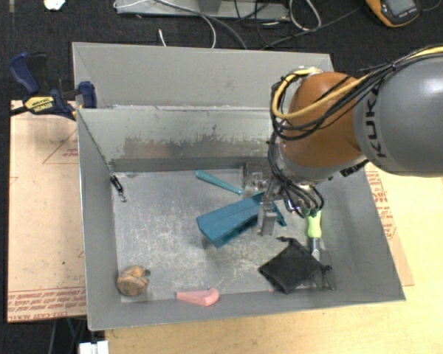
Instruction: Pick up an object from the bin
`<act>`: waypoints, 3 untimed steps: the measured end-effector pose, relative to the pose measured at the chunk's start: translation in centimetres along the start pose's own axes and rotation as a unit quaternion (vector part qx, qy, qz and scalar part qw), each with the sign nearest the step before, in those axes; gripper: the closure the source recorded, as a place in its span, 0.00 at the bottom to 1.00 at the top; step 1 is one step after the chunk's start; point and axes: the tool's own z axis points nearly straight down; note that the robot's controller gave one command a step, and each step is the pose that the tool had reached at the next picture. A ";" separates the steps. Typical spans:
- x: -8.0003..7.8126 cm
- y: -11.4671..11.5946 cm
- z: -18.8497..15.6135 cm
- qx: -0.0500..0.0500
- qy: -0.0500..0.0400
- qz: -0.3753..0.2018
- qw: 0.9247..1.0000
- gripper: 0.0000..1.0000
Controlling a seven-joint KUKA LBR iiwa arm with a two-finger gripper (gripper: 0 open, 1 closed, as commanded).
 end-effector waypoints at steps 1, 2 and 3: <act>-1.1 3.0 4.4 0.001 -0.004 -0.052 0.999 1.00; -1.0 2.5 -0.7 0.000 0.000 -0.045 0.999 1.00; -1.0 3.1 -7.7 0.000 0.001 -0.067 0.998 1.00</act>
Offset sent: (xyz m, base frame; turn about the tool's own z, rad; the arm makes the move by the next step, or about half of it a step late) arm 0.0069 -0.0041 0.1909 -0.0376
